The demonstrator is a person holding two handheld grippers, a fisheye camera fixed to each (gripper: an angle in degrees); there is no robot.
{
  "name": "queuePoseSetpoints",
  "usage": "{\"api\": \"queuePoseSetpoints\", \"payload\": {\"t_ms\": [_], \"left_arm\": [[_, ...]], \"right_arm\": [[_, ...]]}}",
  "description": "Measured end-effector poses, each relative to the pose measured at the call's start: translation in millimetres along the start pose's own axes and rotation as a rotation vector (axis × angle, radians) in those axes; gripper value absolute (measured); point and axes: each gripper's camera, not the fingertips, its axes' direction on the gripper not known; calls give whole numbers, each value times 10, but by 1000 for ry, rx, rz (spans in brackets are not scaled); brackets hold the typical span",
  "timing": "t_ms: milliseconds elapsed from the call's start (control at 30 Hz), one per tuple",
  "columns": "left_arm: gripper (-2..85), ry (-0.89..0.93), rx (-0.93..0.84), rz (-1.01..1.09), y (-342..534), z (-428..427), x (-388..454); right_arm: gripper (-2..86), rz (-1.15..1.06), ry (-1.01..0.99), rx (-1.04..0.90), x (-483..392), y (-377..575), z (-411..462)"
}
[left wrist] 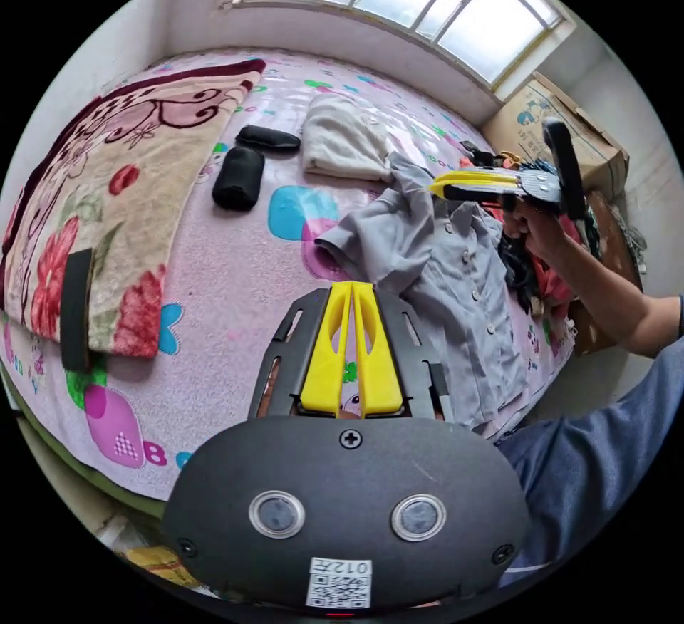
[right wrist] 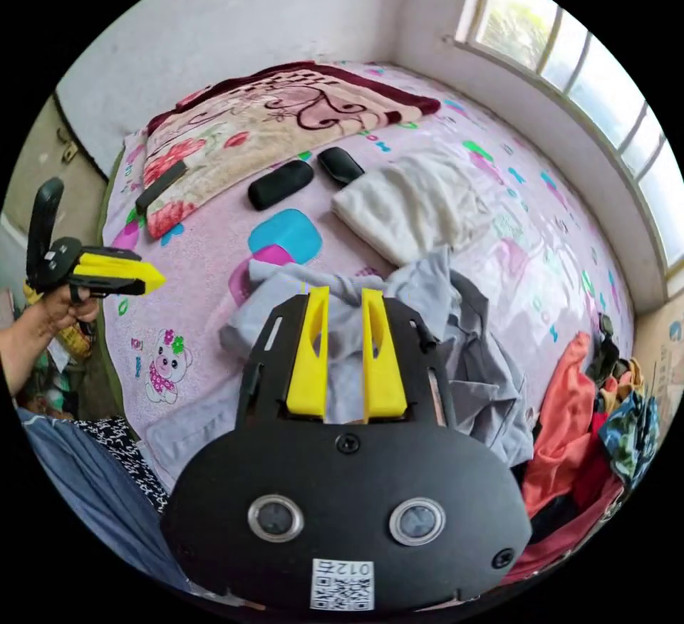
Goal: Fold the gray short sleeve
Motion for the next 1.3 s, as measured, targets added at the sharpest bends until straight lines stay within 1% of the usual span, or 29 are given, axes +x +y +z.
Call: {"api": "queuePoseSetpoints", "payload": {"t_ms": [67, 200, 267, 300, 367, 400, 467, 500, 567, 667, 767, 800, 867, 900, 933, 1067, 1133, 1200, 1300], "left_arm": [[3, 25, -20, 98, -192, 158, 164], [3, 110, -35, 230, -363, 313, 403], [3, 181, -115, 297, -392, 489, 534], [3, 187, -149, 318, -392, 550, 564], [3, 174, -275, 397, -392, 806, 637], [2, 149, -293, 408, -401, 858, 633], [2, 13, -293, 387, -540, 967, 501], [2, -13, -281, 363, -602, 971, 439], [3, -70, -201, 240, -901, 923, 152], [3, -151, -172, 119, -1240, 902, -166], [3, -267, -117, 20, -1394, 760, -400], [3, -279, -106, 8, -1397, 718, -433], [4, -261, -89, 0, -1320, 574, -514], [4, -243, -90, 2, -1280, 547, -523], [4, -201, -97, 6, -1174, 510, -532], [6, -89, -90, 29, -673, 557, -473], [6, -93, -91, 45, -509, 634, -410], [8, -135, -85, 78, -412, 708, -321], [13, -192, -59, 139, -384, 786, -190]], "right_arm": [[81, 92, -91, -41, 559, -204, 181], [84, 140, -136, -135, 1020, -573, 540], [84, 132, -187, -247, 1139, -751, 839], [82, 131, -201, -271, 1159, -784, 906], [45, 137, -261, -352, 1254, -889, 1100], [40, 143, -266, -352, 1288, -911, 1112], [27, 228, -252, -271, 1505, -965, 1028], [26, 263, -254, -251, 1575, -966, 1003], [27, 385, -235, -188, 1806, -917, 914], [42, 413, -249, -245, 1862, -843, 907], [66, 425, -172, -191, 1785, -690, 689], [69, 416, -146, -176, 1744, -659, 627], [72, 315, -79, -73, 1446, -531, 334], [72, 279, -80, -50, 1339, -501, 268], [72, 182, -95, -19, 1081, -451, 168], [74, -184, -98, -20, 5, -374, 115], [75, -294, -121, -50, -399, -396, 165], [76, -339, -144, -58, -693, -417, 185], [76, -314, -187, -55, -951, -364, 116]]}}
